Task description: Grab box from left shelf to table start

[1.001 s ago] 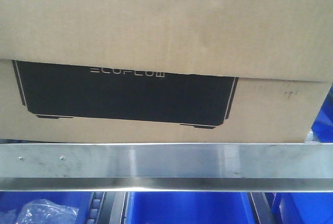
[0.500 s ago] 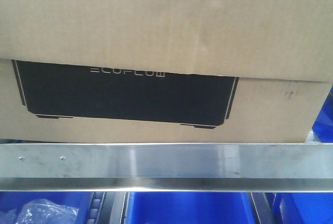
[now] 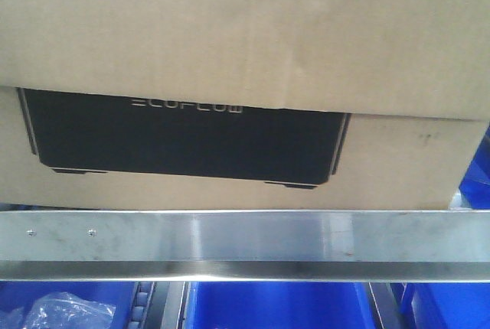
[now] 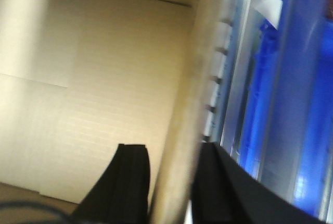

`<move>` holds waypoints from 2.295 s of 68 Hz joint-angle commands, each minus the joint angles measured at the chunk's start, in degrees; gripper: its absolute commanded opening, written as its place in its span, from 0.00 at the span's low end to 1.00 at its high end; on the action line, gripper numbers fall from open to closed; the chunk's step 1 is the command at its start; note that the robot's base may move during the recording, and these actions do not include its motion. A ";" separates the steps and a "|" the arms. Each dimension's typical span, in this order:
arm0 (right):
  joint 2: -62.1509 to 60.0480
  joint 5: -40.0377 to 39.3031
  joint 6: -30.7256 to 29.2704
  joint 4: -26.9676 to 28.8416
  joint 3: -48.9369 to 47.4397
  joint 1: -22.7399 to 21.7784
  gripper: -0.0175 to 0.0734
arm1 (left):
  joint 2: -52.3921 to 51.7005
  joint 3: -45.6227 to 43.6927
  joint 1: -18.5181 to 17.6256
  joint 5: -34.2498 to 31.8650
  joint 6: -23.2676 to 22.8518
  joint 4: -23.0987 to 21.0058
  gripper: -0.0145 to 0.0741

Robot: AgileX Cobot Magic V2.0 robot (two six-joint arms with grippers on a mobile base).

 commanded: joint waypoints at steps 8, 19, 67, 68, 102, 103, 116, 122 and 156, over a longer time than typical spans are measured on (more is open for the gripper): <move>-2.03 -2.76 0.22 -0.13 -3.10 -0.29 0.25 | -1.88 -1.95 0.16 -2.85 -0.11 1.08 0.06; -3.94 -2.43 0.32 -0.13 -3.10 -0.29 0.26 | -3.01 -1.95 0.16 -3.31 -0.22 1.08 0.06; -34.07 -6.29 0.80 3.39 16.65 -0.29 0.26 | -40.77 29.91 0.16 -22.44 -1.78 -4.52 0.06; -34.96 -6.29 0.80 3.39 17.01 -0.29 0.26 | -41.72 30.61 0.16 -22.72 -1.78 -4.52 0.06; -60.97 -4.52 0.80 4.96 21.08 -0.29 0.26 | -62.56 35.56 0.16 -23.59 -1.78 -7.60 0.06; -61.50 -4.46 0.80 5.00 21.08 -0.29 0.26 | -63.02 35.56 0.16 -23.59 -1.78 -7.81 0.06; -67.03 -4.02 0.80 6.13 21.08 -0.29 0.26 | -69.62 35.56 0.16 -23.17 -1.78 -10.07 0.06; -69.08 -4.03 0.80 7.56 21.08 -0.29 0.26 | -73.19 35.56 0.16 -23.42 -1.35 -10.11 0.06; -72.93 -5.22 0.80 9.98 21.08 -0.29 0.26 | -78.43 35.56 0.16 -23.82 -1.10 -10.67 0.05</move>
